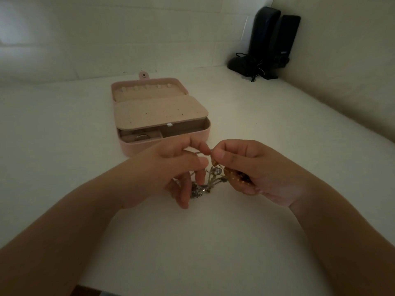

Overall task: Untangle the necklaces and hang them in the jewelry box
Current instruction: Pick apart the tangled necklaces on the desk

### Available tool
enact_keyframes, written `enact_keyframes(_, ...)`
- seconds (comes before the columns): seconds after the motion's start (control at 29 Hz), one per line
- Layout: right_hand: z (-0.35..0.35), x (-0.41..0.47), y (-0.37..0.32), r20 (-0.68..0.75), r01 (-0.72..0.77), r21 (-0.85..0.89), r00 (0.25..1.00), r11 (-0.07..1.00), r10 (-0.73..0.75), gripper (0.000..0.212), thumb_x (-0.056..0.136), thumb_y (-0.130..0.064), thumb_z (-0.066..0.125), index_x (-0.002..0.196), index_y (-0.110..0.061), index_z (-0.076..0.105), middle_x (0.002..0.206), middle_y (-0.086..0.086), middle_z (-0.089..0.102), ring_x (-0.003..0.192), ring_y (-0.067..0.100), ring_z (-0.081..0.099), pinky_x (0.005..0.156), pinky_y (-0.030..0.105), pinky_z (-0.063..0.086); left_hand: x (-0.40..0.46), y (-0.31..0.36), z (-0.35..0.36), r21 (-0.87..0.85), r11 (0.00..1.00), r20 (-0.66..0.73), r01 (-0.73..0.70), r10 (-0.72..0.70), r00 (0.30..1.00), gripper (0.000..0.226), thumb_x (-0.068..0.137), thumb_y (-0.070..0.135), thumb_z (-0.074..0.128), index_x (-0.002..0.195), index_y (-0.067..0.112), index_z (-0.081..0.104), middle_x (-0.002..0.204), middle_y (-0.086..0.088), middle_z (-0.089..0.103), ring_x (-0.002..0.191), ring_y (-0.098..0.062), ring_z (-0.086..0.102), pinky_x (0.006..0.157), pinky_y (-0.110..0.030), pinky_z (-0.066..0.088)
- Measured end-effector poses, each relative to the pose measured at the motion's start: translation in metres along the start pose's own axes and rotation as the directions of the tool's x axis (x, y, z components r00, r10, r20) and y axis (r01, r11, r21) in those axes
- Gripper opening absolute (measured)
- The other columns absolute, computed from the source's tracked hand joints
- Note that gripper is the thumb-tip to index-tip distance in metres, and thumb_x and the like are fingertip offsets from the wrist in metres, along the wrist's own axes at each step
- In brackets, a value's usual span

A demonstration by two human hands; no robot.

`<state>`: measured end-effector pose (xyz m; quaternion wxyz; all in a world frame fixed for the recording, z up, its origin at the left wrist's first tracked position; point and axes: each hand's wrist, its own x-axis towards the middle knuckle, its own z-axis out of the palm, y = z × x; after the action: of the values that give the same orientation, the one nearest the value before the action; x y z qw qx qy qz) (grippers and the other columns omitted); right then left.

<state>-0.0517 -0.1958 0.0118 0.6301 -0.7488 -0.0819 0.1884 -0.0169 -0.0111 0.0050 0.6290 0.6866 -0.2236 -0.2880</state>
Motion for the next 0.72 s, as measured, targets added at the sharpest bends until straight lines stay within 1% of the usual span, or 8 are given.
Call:
enact_keyframes(0.1,0.001,0.000,-0.001,-0.016,0.021,0.015,1.000,1.000,-0.021,0.018,0.080,-0.034,0.052,0.074,-0.019,0.058,0.038,-0.003,0.040,0.030,0.006,0.029,0.034,0.015,0.019,0.001,0.001,0.003,0.094,0.996,-0.019,-0.007,0.008,1.000,0.036,0.059,0.039,0.063,0.088,0.018,0.062,0.057,0.003,0.060,0.036,-0.012,0.049,0.038,-0.020,0.044)
enact_keyframes(0.21,0.004,0.000,-0.002,-0.018,0.044,-0.015,0.999,0.999,-0.044,0.017,0.079,-0.037,0.052,0.072,-0.024,0.060,0.038,-0.003,0.043,0.029,0.007,0.031,0.035,0.015,0.020,0.001,-0.001,0.002,0.162,0.986,-0.020,-0.039,0.043,0.999,0.014,0.061,0.038,0.065,0.069,0.027,0.067,0.054,0.004,0.061,0.037,-0.010,0.050,0.040,-0.018,0.043)
enact_keyframes(0.31,0.003,0.000,-0.003,-0.064,0.057,-0.023,0.996,0.998,-0.058,0.020,0.078,-0.036,0.053,0.078,-0.017,0.058,0.038,-0.005,0.041,0.030,0.006,0.030,0.036,0.016,0.020,0.003,-0.004,-0.001,0.184,0.980,-0.040,-0.069,0.078,0.996,0.011,0.066,0.029,0.077,0.064,0.027,0.067,0.051,0.005,0.058,0.045,-0.008,0.053,0.047,-0.019,0.046)
enact_keyframes(0.38,0.001,0.000,-0.003,-0.109,0.065,-0.022,0.992,0.998,-0.067,0.023,0.078,-0.036,0.053,0.081,-0.014,0.058,0.038,-0.005,0.038,0.031,0.006,0.027,0.036,0.017,0.019,0.004,-0.005,-0.003,0.170,0.982,-0.056,-0.084,0.094,0.994,0.009,0.060,0.029,0.073,0.063,0.026,0.065,0.054,0.007,0.059,0.051,-0.006,0.054,0.052,-0.019,0.046)
enact_keyframes(0.48,-0.001,0.000,-0.003,-0.148,0.061,-0.020,0.987,0.998,-0.064,0.021,0.082,-0.034,0.052,0.080,-0.015,0.060,0.039,-0.003,0.037,0.032,0.005,0.026,0.037,0.019,0.018,0.003,-0.007,-0.005,0.173,0.978,-0.049,-0.120,0.130,0.990,0.019,0.055,0.040,0.065,0.064,0.024,0.063,0.064,0.004,0.059,0.064,-0.010,0.051,0.067,-0.024,0.038)
enact_keyframes(0.55,-0.003,0.000,-0.004,-0.140,0.060,-0.020,0.988,0.998,-0.062,0.025,0.079,-0.037,0.053,0.081,-0.014,0.062,0.038,-0.004,0.035,0.032,0.006,0.024,0.037,0.018,0.018,0.002,-0.007,-0.006,0.140,0.980,-0.034,-0.138,0.144,0.989,0.015,0.057,0.037,0.064,0.064,0.024,0.063,0.072,-0.002,0.062,0.071,-0.015,0.052,0.074,-0.031,0.039)
enact_keyframes(0.62,-0.003,-0.001,-0.004,-0.102,0.043,-0.026,0.994,0.999,-0.045,0.034,0.071,-0.043,0.059,0.086,-0.013,0.067,0.039,-0.003,0.035,0.034,0.007,0.023,0.036,0.017,0.019,0.002,-0.007,-0.007,0.045,0.987,-0.028,-0.155,0.156,0.987,0.009,0.058,0.031,0.064,0.062,0.023,0.063,0.074,-0.003,0.066,0.075,-0.014,0.060,0.077,-0.027,0.048)
enact_keyframes(0.72,-0.004,-0.001,-0.001,-0.046,0.029,-0.067,0.998,0.997,-0.032,0.024,0.070,-0.039,0.072,0.083,-0.017,0.072,0.044,-0.001,0.039,0.036,0.006,0.028,0.036,0.016,0.022,0.002,-0.006,-0.007,-0.099,0.983,-0.026,-0.154,0.152,0.988,0.004,0.058,0.020,0.066,0.058,0.021,0.062,0.067,-0.002,0.067,0.069,-0.012,0.066,0.067,-0.019,0.053)
